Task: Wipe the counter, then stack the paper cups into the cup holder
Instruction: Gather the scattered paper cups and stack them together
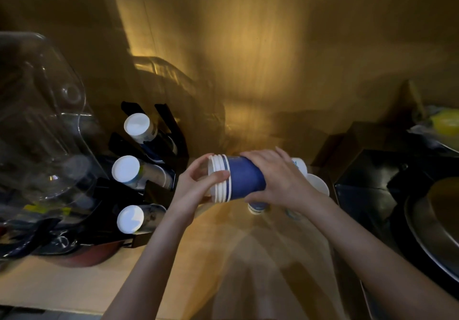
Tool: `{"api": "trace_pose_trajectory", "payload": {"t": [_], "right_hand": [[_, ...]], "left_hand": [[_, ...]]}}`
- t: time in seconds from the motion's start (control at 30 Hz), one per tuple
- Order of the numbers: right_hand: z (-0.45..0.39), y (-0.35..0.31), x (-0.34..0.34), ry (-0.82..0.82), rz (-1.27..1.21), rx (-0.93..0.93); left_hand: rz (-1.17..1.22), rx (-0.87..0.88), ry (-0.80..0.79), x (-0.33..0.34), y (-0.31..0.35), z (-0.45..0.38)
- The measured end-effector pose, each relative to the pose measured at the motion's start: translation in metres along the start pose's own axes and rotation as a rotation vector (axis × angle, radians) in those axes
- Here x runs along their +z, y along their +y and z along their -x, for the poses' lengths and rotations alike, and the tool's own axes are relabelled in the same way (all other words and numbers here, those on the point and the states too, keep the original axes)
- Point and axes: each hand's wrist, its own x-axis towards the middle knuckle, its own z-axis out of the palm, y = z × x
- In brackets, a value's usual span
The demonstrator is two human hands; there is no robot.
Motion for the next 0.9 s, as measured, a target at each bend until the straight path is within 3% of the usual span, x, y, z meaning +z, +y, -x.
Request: {"api": "trace_pose_trajectory", "payload": {"t": [0.1, 0.2, 0.3, 0.4, 0.53, 0.63, 0.9], "right_hand": [[0.0, 0.006, -0.001, 0.085, 0.062, -0.075], [-0.003, 0.01, -0.004, 0.244, 0.264, -0.158], [-0.007, 0.028, -0.018, 0.352, 0.324, -0.11], [-0.007, 0.048, -0.029, 0.387, 0.133, -0.001], [-0.004, 0.057, -0.026, 0.493, -0.539, 0.324], [-0.002, 0.061, -0.01, 0.57, -0.916, 0.387], [0.005, 0.074, 0.058, 0.384, -0.859, 0.508]], "left_hand": [[0.047, -0.068, 0.01, 0.004, -0.003, -0.004], [0.227, -0.266, 0.002, 0.007, -0.006, -0.007], [0.44, -0.433, -0.005, -0.003, -0.015, -0.011], [0.621, -0.525, -0.019, -0.016, -0.023, -0.011], [0.916, -0.6, -0.123, -0.026, -0.033, -0.008], [0.993, -0.602, -0.144, -0.028, -0.041, -0.008], [0.967, -0.575, 0.003, -0.023, -0.045, -0.013]]}}
